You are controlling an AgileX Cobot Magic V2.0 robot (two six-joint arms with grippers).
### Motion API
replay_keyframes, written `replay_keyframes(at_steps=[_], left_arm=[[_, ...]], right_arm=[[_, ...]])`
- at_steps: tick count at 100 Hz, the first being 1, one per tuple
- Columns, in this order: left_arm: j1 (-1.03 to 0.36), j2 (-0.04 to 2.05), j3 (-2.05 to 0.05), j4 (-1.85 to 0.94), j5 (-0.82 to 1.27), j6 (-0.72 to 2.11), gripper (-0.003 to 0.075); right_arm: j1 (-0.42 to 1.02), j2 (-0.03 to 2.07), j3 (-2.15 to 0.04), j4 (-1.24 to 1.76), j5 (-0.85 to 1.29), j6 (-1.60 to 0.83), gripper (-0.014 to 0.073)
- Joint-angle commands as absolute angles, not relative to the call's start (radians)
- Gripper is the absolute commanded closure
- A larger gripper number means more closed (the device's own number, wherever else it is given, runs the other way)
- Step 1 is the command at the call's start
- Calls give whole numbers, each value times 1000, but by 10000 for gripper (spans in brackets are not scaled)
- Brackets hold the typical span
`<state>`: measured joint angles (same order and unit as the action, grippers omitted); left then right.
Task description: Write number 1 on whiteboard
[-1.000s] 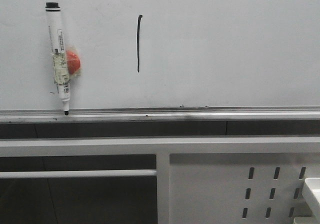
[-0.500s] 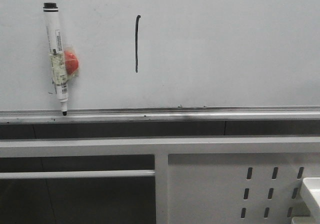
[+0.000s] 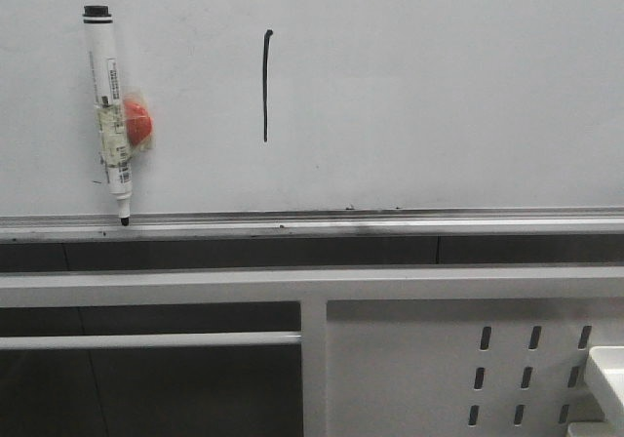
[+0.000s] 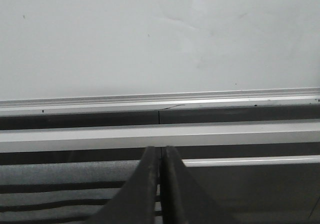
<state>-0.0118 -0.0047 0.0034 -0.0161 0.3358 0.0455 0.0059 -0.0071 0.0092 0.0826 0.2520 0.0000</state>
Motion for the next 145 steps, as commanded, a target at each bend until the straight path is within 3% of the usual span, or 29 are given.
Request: replay_keyframes(at_steps=[1, 20, 145], left_arm=[[-9, -28, 39, -29, 274, 45, 740], [-9, -28, 39, -29, 274, 45, 740], [-9, -28, 39, -29, 274, 45, 740]], right_arm=[[-1, -29, 20, 33, 204, 30, 663], [-1, -29, 20, 23, 306, 30, 663], [-1, -29, 20, 0, 304, 30, 663]])
